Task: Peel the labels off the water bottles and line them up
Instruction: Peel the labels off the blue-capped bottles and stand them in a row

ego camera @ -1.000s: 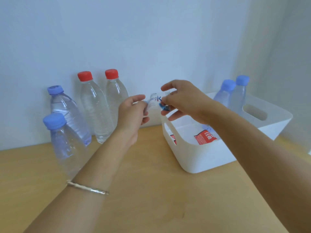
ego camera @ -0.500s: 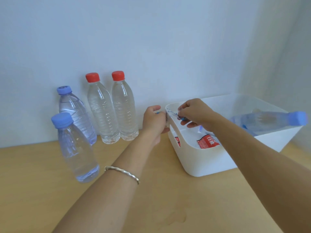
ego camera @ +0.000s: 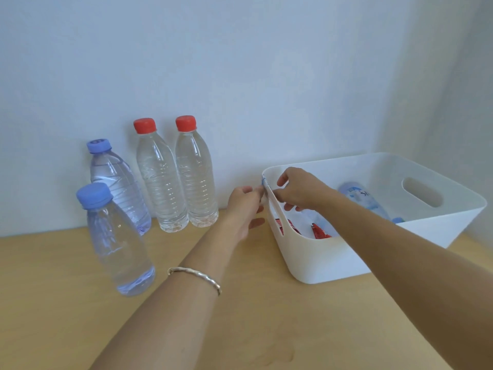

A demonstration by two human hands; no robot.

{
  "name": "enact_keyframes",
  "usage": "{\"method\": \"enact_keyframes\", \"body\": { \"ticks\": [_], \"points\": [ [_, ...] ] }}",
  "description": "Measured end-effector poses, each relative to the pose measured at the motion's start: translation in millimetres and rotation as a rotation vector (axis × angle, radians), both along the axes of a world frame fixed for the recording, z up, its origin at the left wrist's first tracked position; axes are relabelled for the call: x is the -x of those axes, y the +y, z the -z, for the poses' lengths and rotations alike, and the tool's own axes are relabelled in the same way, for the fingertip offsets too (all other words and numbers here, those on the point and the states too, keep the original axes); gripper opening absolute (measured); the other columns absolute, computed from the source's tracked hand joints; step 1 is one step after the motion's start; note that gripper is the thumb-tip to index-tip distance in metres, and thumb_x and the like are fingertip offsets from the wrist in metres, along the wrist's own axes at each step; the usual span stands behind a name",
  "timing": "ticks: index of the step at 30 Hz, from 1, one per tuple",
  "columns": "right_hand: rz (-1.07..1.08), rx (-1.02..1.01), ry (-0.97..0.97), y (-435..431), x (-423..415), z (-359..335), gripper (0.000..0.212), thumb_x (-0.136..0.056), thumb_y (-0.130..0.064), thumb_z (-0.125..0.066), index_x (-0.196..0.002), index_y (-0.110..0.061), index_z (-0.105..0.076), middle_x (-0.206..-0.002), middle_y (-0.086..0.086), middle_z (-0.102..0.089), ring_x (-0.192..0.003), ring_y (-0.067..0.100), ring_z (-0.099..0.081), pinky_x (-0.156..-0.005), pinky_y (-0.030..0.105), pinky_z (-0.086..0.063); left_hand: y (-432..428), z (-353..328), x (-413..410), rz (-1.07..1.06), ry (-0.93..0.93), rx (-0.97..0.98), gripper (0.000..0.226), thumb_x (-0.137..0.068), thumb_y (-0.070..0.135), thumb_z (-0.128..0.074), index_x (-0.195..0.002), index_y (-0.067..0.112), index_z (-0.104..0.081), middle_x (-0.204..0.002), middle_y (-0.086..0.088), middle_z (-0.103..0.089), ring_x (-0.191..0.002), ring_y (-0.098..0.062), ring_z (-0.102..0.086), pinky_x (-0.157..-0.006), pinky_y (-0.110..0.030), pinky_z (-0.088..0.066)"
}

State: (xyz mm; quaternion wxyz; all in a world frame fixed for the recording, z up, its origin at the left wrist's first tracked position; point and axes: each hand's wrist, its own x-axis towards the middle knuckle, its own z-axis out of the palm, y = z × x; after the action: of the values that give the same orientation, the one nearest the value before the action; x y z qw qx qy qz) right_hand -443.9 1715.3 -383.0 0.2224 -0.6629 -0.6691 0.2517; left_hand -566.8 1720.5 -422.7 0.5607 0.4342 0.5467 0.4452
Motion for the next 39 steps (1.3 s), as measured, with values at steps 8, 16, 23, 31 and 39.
{"method": "enact_keyframes", "body": {
  "ticks": [8,16,23,31,39],
  "points": [
    [0.054,-0.176,-0.205,-7,-4,-6,0.035,-0.082,-0.032,-0.068,-0.111,-0.016,-0.055,-0.107,0.003,-0.062,-0.091,0.021,-0.059,-0.079,0.034,-0.051,-26,0,24,0.024,0.337,-0.17,0.042,-0.097,0.037,-0.049,-0.134,0.018,-0.048,-0.127,-0.002,-0.056,-0.111,-0.021,-0.058,-0.097,-0.042,-0.05],
    [0.037,-0.536,-0.176,-51,59,-49,0.028,-0.087,-0.01,-0.044,-0.107,-0.011,-0.064,-0.112,0.007,-0.062,-0.104,0.025,-0.057,-0.087,0.037,-0.048,-71,-38,62,-0.076,0.494,-0.558,0.025,-0.098,0.026,-0.048,-0.121,0.02,-0.059,-0.102,0.009,-0.058,-0.083,0.002,-0.054,-0.059,-0.005,-0.038],
    [-0.188,-0.455,0.051,-98,131,-34,0.027,-0.087,-0.008,-0.041,-0.102,-0.01,-0.064,-0.097,0.003,-0.066,-0.091,0.019,-0.06,-0.072,0.028,-0.048,-115,-25,111,-0.257,0.6,-0.902,0.024,-0.089,0.0,-0.05,-0.107,0.011,-0.063,-0.096,0.002,-0.061,-0.083,-0.009,-0.054,-0.074,-0.021,-0.045],
    [-0.333,-0.188,0.136,-115,186,41,0.056,-0.091,-0.028,-0.057,-0.143,-0.024,-0.037,-0.135,0.001,-0.054,-0.115,0.016,-0.056,-0.087,0.024,-0.043,-135,32,191,-0.478,0.751,-0.701,0.067,-0.082,0.02,-0.069,-0.141,0.014,-0.037,-0.131,-0.006,-0.047,-0.121,-0.022,-0.045,-0.099,-0.028,-0.035],
    [-0.291,-0.252,0.391,-112,241,64,0.057,-0.093,-0.018,-0.055,-0.145,-0.019,-0.033,-0.126,-0.004,-0.052,-0.105,0.014,-0.057,-0.079,0.016,-0.047,-123,62,239,-0.246,0.653,-0.552,0.045,-0.079,0.014,-0.066,-0.12,0.027,-0.053,-0.115,0.008,-0.06,-0.099,-0.008,-0.061,-0.064,-0.003,-0.043]
  ]
}}
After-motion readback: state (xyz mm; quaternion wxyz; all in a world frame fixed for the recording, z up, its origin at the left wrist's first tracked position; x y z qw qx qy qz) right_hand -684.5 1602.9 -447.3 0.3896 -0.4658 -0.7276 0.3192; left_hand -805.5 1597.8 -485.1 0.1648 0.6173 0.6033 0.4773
